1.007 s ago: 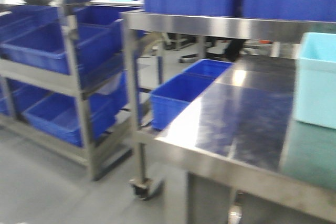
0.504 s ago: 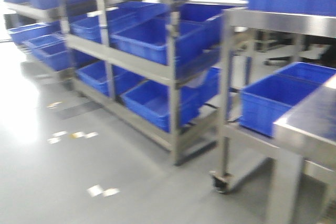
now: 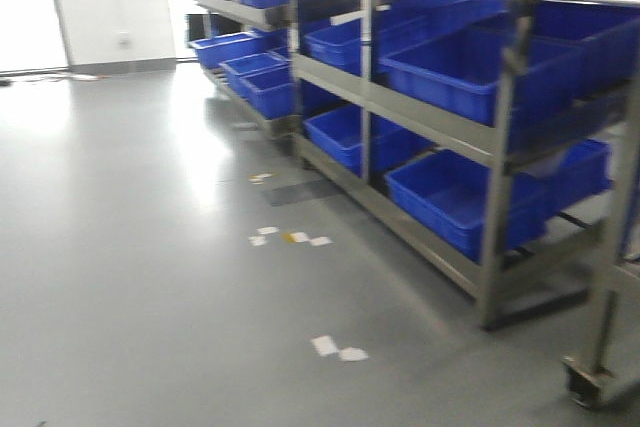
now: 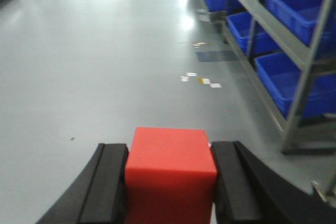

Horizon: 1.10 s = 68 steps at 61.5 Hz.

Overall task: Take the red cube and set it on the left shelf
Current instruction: 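Drive the base to the shelf rack holding the red cube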

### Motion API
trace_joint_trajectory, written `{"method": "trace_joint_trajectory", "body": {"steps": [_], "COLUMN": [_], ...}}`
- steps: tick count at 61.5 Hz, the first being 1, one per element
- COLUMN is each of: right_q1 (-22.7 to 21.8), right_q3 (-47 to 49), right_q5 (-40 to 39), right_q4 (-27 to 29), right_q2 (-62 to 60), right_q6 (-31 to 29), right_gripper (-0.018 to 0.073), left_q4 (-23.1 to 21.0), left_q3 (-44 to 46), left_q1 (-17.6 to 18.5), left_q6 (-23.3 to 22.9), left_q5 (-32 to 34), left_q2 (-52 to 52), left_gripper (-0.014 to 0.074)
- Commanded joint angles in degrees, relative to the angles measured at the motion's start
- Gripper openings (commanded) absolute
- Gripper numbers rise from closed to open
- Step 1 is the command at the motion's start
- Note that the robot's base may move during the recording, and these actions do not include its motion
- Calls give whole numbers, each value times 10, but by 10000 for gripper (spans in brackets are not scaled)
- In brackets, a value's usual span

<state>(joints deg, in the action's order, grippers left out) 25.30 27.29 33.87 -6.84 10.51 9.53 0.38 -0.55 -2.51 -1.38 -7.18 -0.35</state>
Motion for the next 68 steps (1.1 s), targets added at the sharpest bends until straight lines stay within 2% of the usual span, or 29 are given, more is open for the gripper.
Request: {"method": "trace_joint_trajectory", "body": {"steps": [1, 68], "right_q1": [-2, -2], "right_q3": [15, 15], "right_q5": [-53, -52], "right_q4": [-8, -8], "right_q2": [6, 6], "right_q6": [-5, -5], "right_gripper": [58, 58], "left_q4": [-4, -4], "left_q3": [-13, -13], "left_q1": [-1, -1], "left_q6": [0, 0], "left_q5": [49, 49], "left_q2": [-10, -10], "left_gripper": [101, 101]}}
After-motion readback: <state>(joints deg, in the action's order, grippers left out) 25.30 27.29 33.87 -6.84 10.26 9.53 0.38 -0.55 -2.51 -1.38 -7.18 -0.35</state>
